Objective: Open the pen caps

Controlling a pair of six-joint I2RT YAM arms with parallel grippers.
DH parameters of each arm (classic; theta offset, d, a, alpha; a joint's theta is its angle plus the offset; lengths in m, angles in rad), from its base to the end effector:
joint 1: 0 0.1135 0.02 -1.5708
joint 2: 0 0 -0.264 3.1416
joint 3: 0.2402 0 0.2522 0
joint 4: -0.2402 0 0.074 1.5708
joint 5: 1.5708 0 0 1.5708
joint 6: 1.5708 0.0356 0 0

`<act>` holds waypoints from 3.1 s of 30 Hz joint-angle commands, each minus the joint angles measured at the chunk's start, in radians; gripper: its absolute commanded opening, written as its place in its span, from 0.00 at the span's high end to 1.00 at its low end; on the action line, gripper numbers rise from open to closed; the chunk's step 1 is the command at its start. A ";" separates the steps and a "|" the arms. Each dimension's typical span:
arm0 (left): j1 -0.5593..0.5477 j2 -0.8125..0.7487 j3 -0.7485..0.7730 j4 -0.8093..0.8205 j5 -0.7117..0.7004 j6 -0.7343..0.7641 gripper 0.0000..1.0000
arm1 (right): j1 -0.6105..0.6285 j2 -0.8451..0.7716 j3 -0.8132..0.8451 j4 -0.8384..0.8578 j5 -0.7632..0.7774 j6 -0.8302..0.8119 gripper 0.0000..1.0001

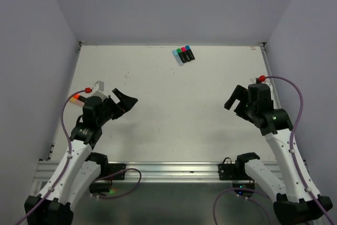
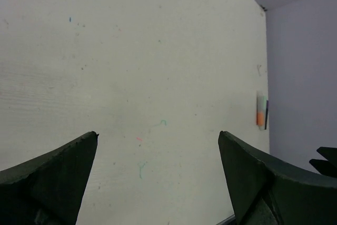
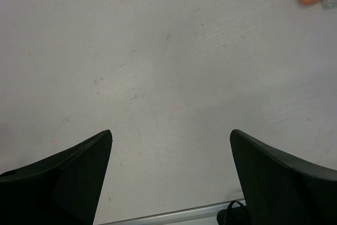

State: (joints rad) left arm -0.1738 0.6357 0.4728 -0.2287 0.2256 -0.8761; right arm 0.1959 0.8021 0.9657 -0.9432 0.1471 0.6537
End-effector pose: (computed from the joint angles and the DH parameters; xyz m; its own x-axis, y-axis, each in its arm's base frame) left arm 0.1557 -0.0354 0.2482 -0.5266 -0.6678 -0.5261 -0.0505 0.6424 -0.7647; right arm 0.1443 0.0233 0.3256 -0.6023 0.4938 -0.6272 0.3477 0.8696 0.3507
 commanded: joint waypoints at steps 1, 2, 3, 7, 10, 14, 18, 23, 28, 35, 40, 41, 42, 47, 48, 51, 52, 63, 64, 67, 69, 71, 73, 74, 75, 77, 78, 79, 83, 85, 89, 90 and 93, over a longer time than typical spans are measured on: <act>-0.141 0.129 0.116 0.095 -0.105 0.019 0.00 | -0.001 0.087 0.054 -0.049 0.114 -0.017 0.01; -0.185 0.210 0.145 0.094 -0.130 0.023 0.00 | -0.001 0.124 0.068 -0.048 0.127 -0.020 0.01; -0.219 0.247 0.170 0.094 -0.147 0.022 0.00 | -0.001 0.140 0.082 -0.045 0.140 -0.040 0.01; -0.311 0.363 0.225 0.178 -0.175 0.016 0.00 | -0.006 0.271 0.223 -0.039 0.186 -0.081 0.01; -0.320 0.410 0.237 0.259 -0.143 0.014 0.00 | -0.041 0.399 0.326 -0.091 0.264 -0.083 0.01; -0.360 0.486 0.291 0.247 -0.132 0.037 0.00 | -0.163 0.477 0.343 -0.051 0.232 -0.115 0.01; -0.412 0.499 0.309 0.239 -0.143 0.034 0.00 | -0.301 0.546 0.285 0.012 0.223 -0.149 0.01; -0.467 0.516 0.348 0.183 -0.178 0.049 0.01 | -0.385 0.626 0.206 0.139 0.190 -0.244 0.01; -0.484 0.533 0.389 0.098 -0.206 0.058 0.03 | -0.400 0.649 0.153 0.234 0.172 -0.287 0.01; -0.515 0.548 0.386 0.089 -0.221 0.048 0.05 | -0.501 0.694 0.137 0.316 -0.039 -0.307 0.02; -0.535 0.585 0.414 0.089 -0.221 0.054 0.05 | -0.516 0.687 0.110 0.406 -0.089 -0.338 0.02; -0.535 0.587 0.421 0.091 -0.221 0.054 0.05 | -0.515 0.692 0.120 0.403 -0.081 -0.336 0.02; -0.538 0.590 0.426 0.091 -0.223 0.055 0.05 | -0.515 0.707 0.123 0.400 -0.081 -0.338 0.02; -0.541 0.616 0.449 0.106 -0.223 0.072 0.05 | -0.515 0.755 0.104 0.432 -0.106 -0.336 0.02; -0.541 0.622 0.454 0.106 -0.221 0.074 0.05 | -0.516 0.761 0.097 0.435 -0.095 -0.335 0.02; -0.541 0.648 0.467 0.111 -0.223 0.083 0.05 | -0.516 0.793 0.093 0.445 -0.066 -0.333 0.03; -0.541 0.660 0.471 0.111 -0.223 0.088 0.05 | -0.516 0.804 0.093 0.454 -0.064 -0.332 0.03; -0.541 0.710 0.498 0.120 -0.216 0.108 0.05 | -0.515 0.865 0.080 0.483 -0.041 -0.331 0.04; -0.541 0.711 0.497 0.120 -0.216 0.111 0.05 | -0.515 0.868 0.082 0.483 -0.040 -0.332 0.04; -0.541 0.713 0.495 0.114 -0.223 0.118 0.05 | -0.512 0.881 0.068 0.507 -0.058 -0.325 0.05; -0.541 0.713 0.495 0.111 -0.223 0.121 0.05 | -0.498 0.902 0.064 0.509 -0.050 -0.325 0.07; -0.541 0.713 0.497 0.112 -0.221 0.123 0.04 | -0.483 0.914 0.065 0.511 -0.038 -0.327 0.07; -0.541 0.710 0.497 0.111 -0.223 0.123 0.04 | -0.463 0.937 0.067 0.508 -0.020 -0.327 0.09; -0.541 0.711 0.495 0.111 -0.223 0.124 0.04 | -0.455 0.947 0.071 0.508 -0.014 -0.325 0.09; -0.541 0.707 0.495 0.111 -0.223 0.124 0.04 | -0.445 0.951 0.071 0.509 -0.011 -0.325 0.11; -0.541 0.700 0.481 0.111 -0.223 0.124 0.04 | -0.434 0.970 0.076 0.503 0.015 -0.322 0.13; -0.541 0.690 0.478 0.109 -0.223 0.124 0.04 | -0.417 0.974 0.076 0.503 0.026 -0.322 0.16; -0.541 0.685 0.474 0.111 -0.221 0.126 0.04 | -0.408 0.977 0.076 0.503 0.040 -0.322 0.18; -0.540 0.659 0.452 0.095 -0.258 0.137 0.04 | -0.366 1.006 0.079 0.497 0.133 -0.324 0.31; -0.540 0.638 0.437 0.086 -0.275 0.146 0.04 | -0.346 1.020 0.087 0.482 0.167 -0.322 0.43; -0.536 0.599 0.409 0.080 -0.296 0.161 0.03 | -0.305 1.040 0.114 0.462 0.244 -0.331 0.73; -0.535 0.588 0.403 0.080 -0.289 0.166 0.03 | -0.299 1.045 0.119 0.452 0.246 -0.344 0.79; -0.506 0.585 0.380 0.091 -0.221 0.173 0.03 | -0.241 1.027 0.139 0.437 0.253 -0.364 1.00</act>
State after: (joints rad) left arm -0.7006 1.2419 0.8742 -0.1501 -0.0227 -0.7387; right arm -0.0864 1.7992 1.0985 -0.4515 0.3420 0.3122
